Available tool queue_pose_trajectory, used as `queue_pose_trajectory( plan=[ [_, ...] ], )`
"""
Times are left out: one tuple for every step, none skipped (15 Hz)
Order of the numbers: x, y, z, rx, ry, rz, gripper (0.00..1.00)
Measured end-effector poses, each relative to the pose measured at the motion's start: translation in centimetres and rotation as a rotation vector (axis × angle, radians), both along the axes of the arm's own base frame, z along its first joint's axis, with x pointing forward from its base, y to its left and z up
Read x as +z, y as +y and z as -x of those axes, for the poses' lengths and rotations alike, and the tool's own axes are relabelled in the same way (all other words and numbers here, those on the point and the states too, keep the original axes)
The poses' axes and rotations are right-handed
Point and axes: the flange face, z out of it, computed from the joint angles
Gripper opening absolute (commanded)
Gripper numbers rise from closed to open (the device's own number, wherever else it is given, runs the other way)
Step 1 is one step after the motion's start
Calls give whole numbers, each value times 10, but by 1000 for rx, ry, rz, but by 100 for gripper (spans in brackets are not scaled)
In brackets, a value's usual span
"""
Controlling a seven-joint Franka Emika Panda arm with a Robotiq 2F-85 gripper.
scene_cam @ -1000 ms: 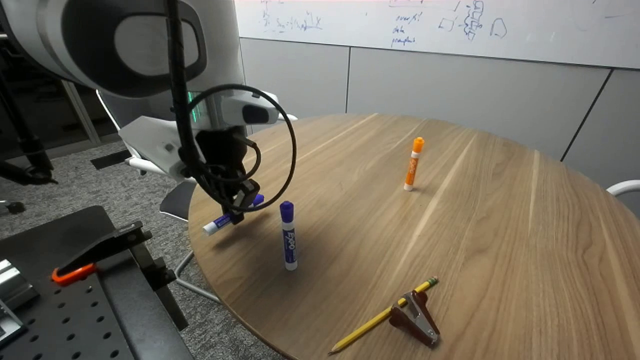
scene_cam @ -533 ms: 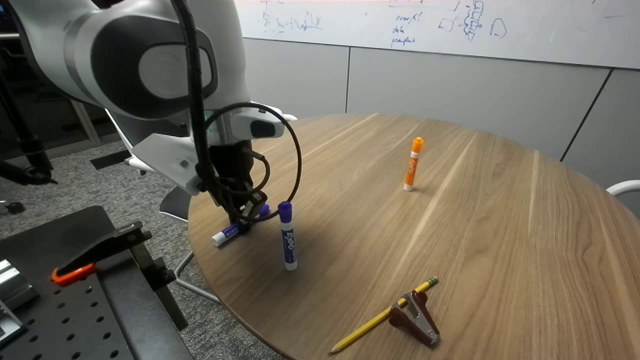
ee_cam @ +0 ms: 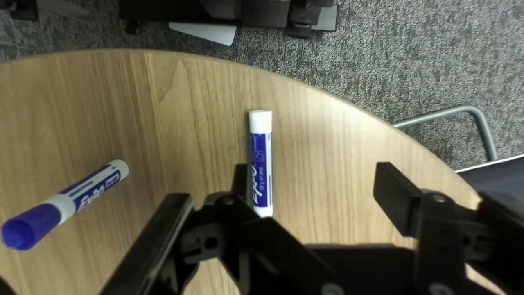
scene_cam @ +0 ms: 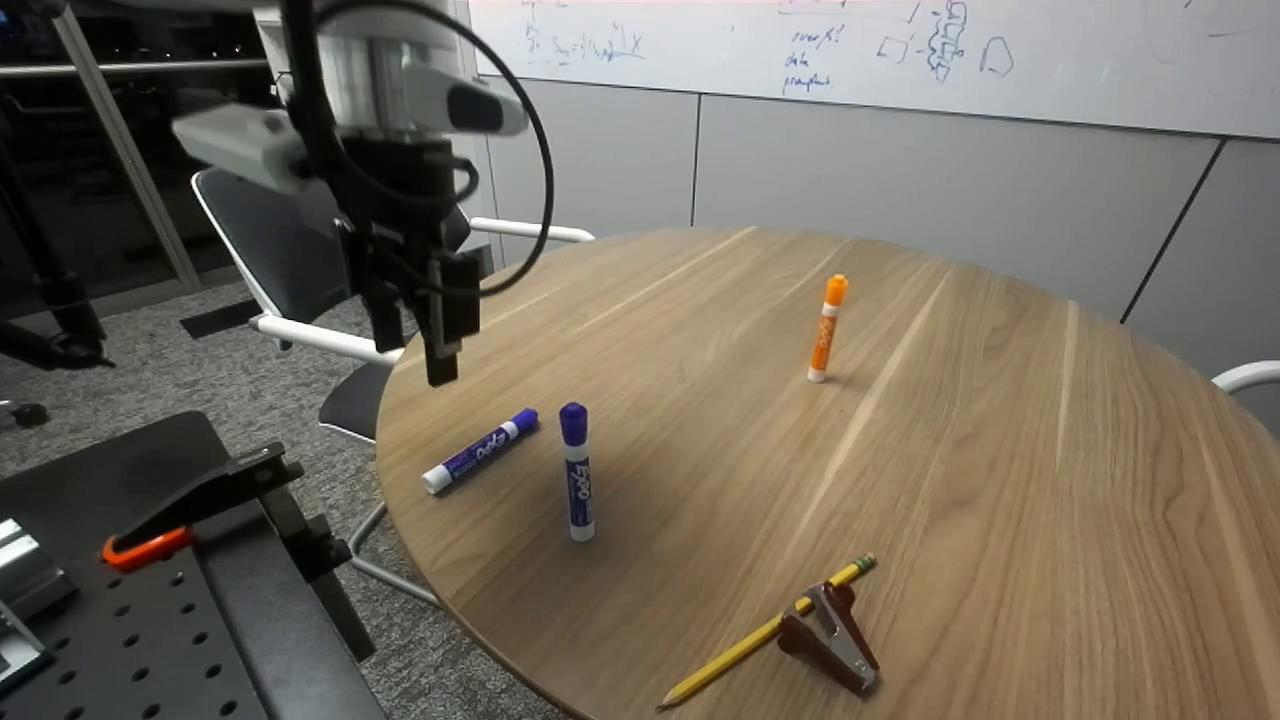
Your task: Move the blue pen on the left forwards
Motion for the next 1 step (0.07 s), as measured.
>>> queue_pose_trajectory(
  plan=[
    [21, 3, 1, -18, 6, 6, 92]
  ],
)
